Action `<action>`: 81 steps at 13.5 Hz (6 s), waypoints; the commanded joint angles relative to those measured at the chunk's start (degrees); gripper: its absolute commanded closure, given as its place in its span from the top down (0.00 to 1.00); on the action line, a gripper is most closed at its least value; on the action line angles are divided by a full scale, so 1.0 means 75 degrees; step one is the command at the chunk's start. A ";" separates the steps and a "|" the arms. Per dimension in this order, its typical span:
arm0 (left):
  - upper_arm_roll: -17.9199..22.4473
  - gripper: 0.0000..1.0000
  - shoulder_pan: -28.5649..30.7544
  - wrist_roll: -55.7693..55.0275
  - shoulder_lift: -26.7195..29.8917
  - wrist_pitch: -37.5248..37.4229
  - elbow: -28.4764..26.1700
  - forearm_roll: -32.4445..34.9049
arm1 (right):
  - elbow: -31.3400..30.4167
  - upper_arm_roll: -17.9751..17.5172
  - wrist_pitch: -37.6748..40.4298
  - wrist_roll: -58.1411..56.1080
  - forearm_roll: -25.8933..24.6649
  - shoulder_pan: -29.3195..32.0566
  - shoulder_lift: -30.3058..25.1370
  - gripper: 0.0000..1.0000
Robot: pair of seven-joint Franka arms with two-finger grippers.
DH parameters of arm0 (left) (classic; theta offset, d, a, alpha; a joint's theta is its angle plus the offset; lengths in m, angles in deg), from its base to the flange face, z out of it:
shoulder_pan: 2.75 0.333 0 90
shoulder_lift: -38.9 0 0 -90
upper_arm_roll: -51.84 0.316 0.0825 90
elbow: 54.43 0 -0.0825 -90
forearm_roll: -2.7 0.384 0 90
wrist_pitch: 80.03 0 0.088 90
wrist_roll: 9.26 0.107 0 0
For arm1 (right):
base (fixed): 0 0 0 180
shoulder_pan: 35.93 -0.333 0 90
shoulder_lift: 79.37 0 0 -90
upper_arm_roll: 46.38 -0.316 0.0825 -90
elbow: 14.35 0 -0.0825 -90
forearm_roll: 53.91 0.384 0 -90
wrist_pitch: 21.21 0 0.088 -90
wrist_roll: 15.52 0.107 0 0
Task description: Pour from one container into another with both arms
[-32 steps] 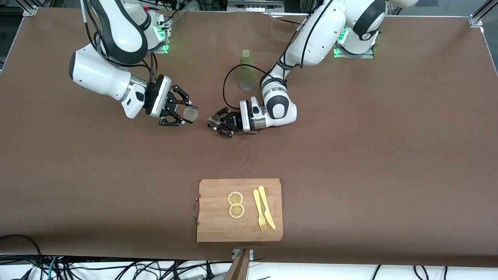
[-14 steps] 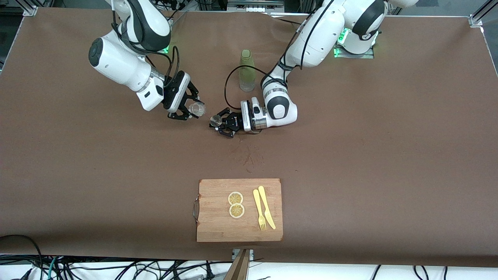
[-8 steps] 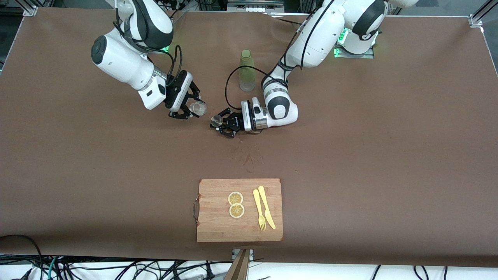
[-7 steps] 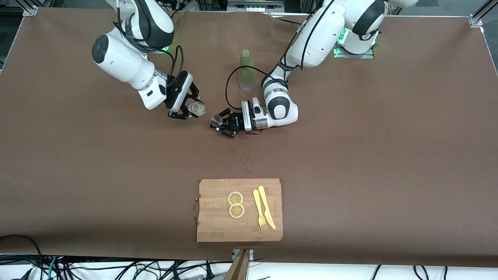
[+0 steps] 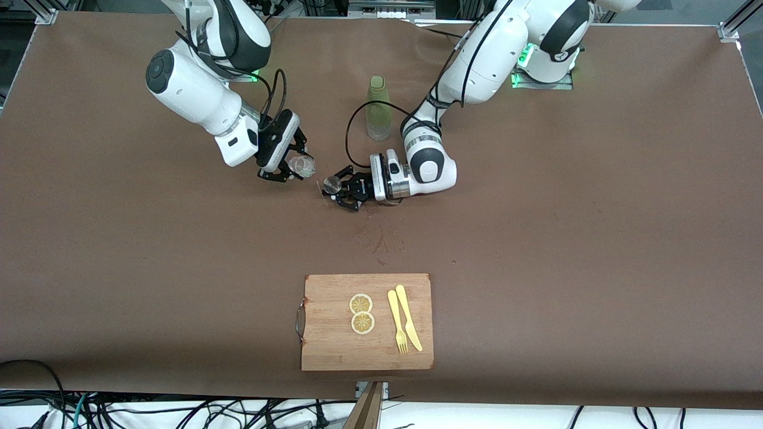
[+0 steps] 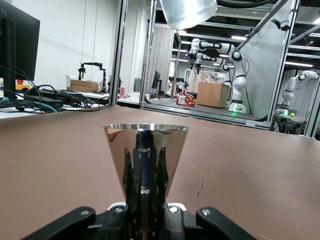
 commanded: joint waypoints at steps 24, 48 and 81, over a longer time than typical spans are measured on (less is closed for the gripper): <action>-0.0005 0.00 -0.0064 0.0271 0.0097 -0.0096 0.0034 -0.0719 | 0.0110 0.1101 0.0083 -0.1825 0.2028 0.0028 -0.0200 0.36; -0.0005 0.00 0.4012 -0.3618 0.2628 -0.1314 -0.1677 0.5700 | 0.0635 0.5706 0.5108 -1.0206 0.3626 0.0426 0.1720 0.36; 0.0768 0.00 0.9299 -0.1699 0.0509 -0.6974 0.0373 1.0613 | 0.1750 0.6293 0.5872 -1.2856 0.3531 0.1177 0.4745 0.51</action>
